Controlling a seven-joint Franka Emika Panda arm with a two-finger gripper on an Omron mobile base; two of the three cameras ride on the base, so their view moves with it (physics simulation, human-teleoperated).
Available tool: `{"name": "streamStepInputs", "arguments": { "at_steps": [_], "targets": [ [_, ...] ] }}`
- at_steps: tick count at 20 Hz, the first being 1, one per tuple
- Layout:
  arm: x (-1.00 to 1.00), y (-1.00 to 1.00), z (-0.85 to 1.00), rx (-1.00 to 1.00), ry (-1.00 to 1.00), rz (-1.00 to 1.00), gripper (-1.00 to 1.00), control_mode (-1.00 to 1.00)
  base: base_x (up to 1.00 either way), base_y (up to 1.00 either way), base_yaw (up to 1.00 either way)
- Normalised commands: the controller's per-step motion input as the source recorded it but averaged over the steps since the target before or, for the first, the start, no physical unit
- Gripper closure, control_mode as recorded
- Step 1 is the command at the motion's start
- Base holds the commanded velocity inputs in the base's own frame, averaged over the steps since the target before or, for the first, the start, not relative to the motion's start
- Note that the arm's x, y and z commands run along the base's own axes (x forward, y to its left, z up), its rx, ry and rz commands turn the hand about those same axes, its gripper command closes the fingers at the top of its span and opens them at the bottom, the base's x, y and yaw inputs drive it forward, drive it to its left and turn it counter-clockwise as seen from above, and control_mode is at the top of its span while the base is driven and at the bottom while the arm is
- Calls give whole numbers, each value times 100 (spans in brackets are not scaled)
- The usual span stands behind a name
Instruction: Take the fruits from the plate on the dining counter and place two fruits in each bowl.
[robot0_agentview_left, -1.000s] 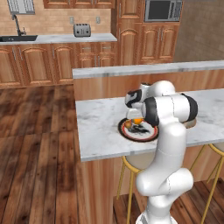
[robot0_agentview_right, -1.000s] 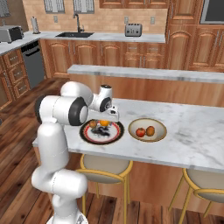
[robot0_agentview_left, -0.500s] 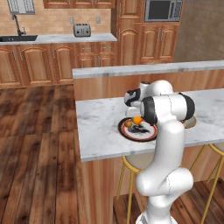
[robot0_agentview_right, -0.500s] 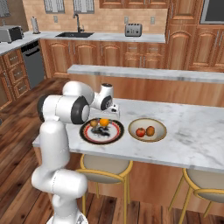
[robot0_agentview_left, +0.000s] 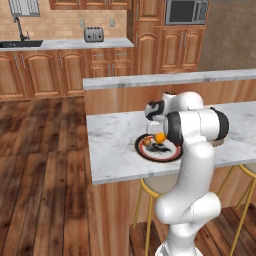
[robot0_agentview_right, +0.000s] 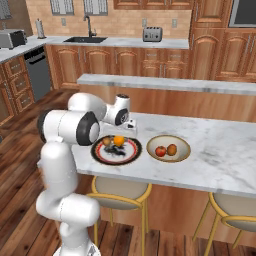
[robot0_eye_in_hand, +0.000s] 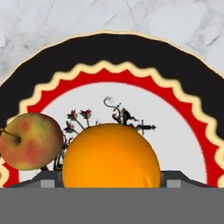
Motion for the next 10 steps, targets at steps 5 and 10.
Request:
{"name": "streamStepInputs", "arguments": {
  "at_steps": [5,10],
  "targets": [
    [-71,-4,87,1,0,0,100,-100,0,0,0],
    [-30,3,56,0,0,0,100,-100,0,0,0]
  ]
}}
